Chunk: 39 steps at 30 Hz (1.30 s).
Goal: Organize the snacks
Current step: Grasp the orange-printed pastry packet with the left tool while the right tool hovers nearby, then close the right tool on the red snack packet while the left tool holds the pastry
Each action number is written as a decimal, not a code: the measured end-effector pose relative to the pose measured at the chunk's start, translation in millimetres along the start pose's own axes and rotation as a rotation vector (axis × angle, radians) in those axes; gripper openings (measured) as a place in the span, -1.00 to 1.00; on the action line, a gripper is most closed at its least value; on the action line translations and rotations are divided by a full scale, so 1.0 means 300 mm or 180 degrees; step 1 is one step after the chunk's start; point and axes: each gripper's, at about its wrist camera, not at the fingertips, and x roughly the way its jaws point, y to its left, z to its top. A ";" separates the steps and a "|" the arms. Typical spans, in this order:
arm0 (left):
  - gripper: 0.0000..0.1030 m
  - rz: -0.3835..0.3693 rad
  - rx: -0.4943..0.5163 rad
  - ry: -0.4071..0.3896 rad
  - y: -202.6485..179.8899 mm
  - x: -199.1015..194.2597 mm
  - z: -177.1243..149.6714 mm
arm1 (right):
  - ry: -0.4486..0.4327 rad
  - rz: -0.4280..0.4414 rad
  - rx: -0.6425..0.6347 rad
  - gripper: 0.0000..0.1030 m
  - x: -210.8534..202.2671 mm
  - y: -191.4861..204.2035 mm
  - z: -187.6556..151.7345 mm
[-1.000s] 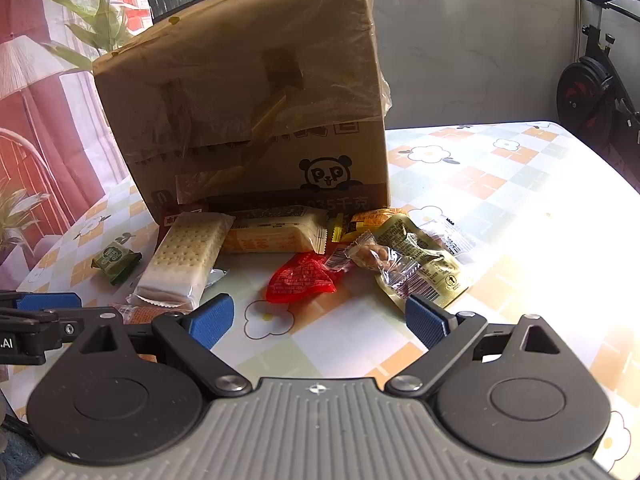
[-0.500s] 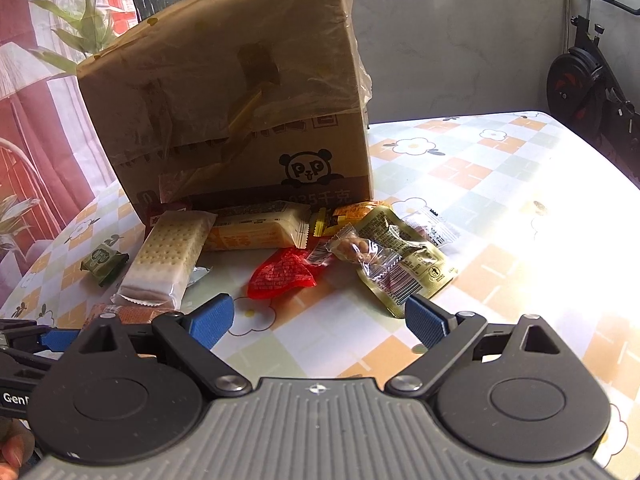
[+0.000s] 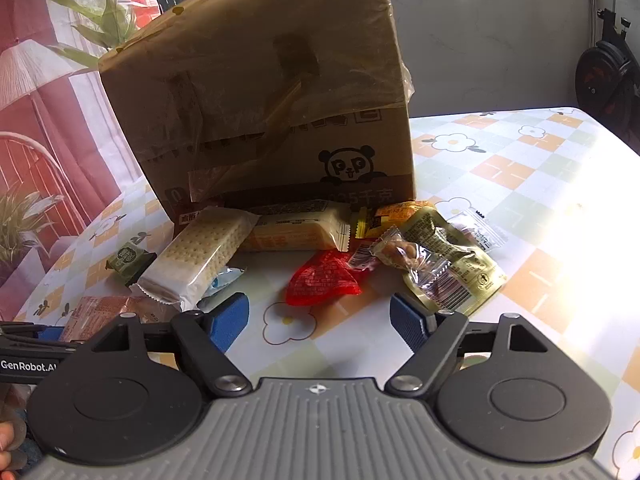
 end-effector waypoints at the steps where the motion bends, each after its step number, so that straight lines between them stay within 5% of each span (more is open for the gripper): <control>1: 0.49 0.0034 -0.0055 -0.0028 0.014 -0.004 0.003 | 0.0024 0.0019 0.0042 0.49 0.016 0.000 0.009; 11: 0.49 0.0214 -0.0281 -0.0235 0.082 -0.024 0.019 | 0.0260 -0.0176 0.0041 0.42 0.171 0.001 0.096; 17: 0.49 0.0212 -0.0355 -0.0304 0.113 -0.026 0.019 | 0.0320 -0.0488 -0.0448 0.39 0.231 0.076 0.105; 19: 0.49 0.0230 -0.0373 -0.0326 0.119 -0.025 0.022 | 0.0293 -0.0586 -0.0640 0.22 0.238 0.096 0.092; 23: 0.49 0.0326 -0.0398 -0.0353 0.123 -0.020 0.038 | 0.0284 -0.0525 -0.0653 0.07 0.218 0.094 0.079; 39: 0.49 0.0262 -0.0351 -0.0422 0.106 -0.043 0.027 | 0.0269 -0.0143 -0.0524 0.06 0.055 0.096 0.000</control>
